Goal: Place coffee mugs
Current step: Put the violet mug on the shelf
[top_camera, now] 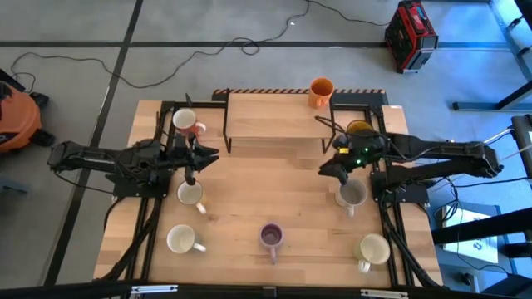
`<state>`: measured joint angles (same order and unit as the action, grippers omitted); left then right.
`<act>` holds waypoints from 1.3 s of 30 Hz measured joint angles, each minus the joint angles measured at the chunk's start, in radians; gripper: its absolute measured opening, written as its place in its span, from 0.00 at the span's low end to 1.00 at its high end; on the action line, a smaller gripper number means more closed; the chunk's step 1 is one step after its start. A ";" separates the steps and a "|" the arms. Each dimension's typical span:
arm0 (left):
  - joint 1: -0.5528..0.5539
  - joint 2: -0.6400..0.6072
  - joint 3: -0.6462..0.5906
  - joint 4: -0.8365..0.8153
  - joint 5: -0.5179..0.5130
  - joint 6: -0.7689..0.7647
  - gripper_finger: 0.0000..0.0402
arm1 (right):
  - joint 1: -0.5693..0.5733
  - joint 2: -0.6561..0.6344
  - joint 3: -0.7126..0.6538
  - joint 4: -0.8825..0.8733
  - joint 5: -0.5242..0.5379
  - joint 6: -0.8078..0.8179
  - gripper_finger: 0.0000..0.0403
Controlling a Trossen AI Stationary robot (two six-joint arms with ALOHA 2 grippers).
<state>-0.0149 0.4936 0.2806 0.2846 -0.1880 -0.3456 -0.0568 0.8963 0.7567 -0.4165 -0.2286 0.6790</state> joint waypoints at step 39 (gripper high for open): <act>-0.499 0.443 0.423 -0.092 -0.130 -0.280 0.28 | 0.768 0.432 0.246 0.334 0.434 0.076 0.34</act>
<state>-0.5134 0.9364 0.7036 0.1928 -0.3183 -0.6254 0.7111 1.3288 1.0028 -0.0826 0.2056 0.7547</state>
